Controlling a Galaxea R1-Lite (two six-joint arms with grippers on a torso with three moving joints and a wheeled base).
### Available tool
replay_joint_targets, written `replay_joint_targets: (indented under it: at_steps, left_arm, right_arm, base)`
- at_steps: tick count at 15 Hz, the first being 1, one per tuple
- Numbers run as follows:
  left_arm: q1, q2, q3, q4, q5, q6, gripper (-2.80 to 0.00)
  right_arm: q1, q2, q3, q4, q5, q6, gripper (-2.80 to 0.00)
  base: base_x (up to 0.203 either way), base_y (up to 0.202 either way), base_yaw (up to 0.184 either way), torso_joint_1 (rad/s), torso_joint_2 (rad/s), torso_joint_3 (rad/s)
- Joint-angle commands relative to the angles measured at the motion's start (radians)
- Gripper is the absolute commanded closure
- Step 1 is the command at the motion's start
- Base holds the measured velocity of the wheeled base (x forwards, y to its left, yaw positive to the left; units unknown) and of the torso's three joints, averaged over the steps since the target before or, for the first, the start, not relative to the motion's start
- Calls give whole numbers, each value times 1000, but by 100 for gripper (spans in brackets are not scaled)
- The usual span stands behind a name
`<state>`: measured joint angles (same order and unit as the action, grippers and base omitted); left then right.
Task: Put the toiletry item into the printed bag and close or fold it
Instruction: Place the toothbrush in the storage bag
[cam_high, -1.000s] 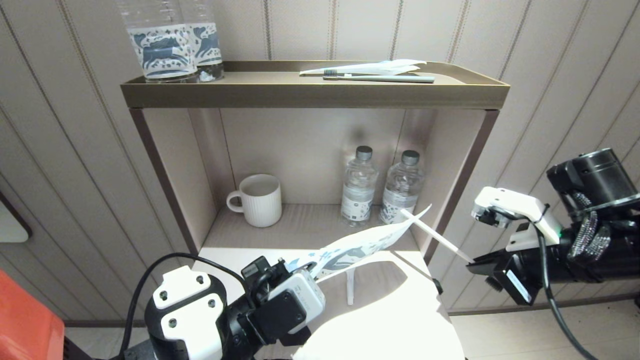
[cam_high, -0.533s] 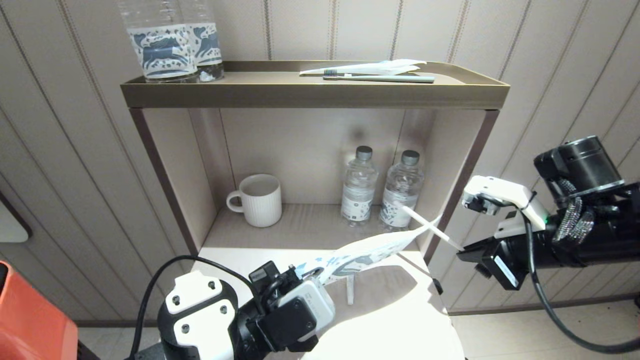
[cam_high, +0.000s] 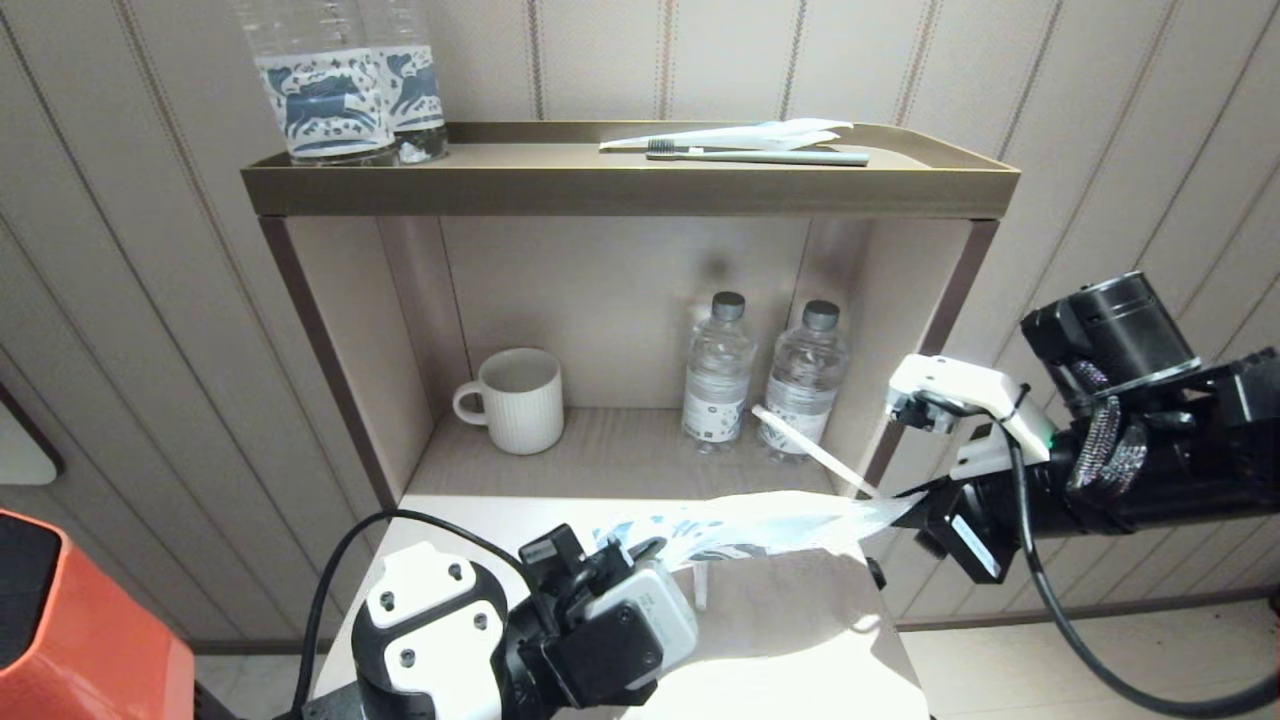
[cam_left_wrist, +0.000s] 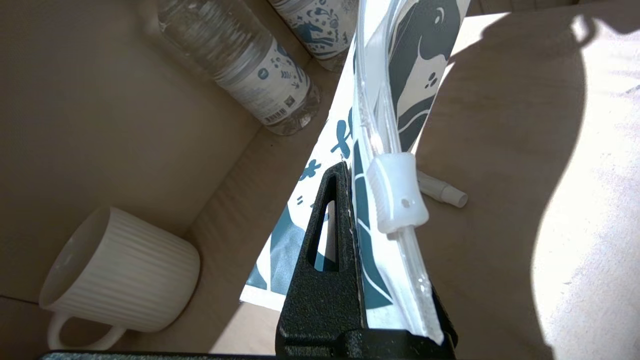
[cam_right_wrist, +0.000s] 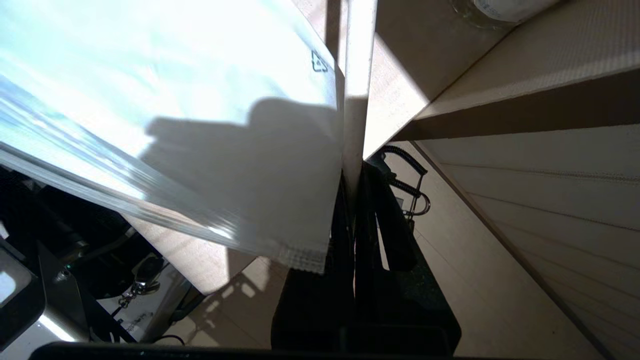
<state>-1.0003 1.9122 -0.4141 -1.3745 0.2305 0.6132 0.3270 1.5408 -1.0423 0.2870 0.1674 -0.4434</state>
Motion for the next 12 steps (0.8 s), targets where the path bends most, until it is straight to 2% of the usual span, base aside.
replay_joint_targets:
  at_steps: [1, 4, 7, 12]
  left_arm:
    - [-7, 13, -3, -9, 4, 3, 0]
    - [-15, 18, -20, -8, 6, 3, 0]
    - [-32, 19, -47, 20, 9, 3, 0]
    - [-74, 33, -90, 64, 41, 5, 0]
  right_arm:
    - [12, 12, -4, 1, 1, -2, 0]
    - [14, 35, -19, 0, 1, 9, 0]
    - [55, 42, -24, -1, 0, 28, 0]
    - [66, 42, -33, 1, -2, 34, 0]
  base:
    - [0, 0, 0, 0, 0, 0]
    - [0, 0, 0, 0, 0, 0]
    - [0, 0, 0, 0, 0, 0]
    - [0, 0, 0, 0, 0, 0]
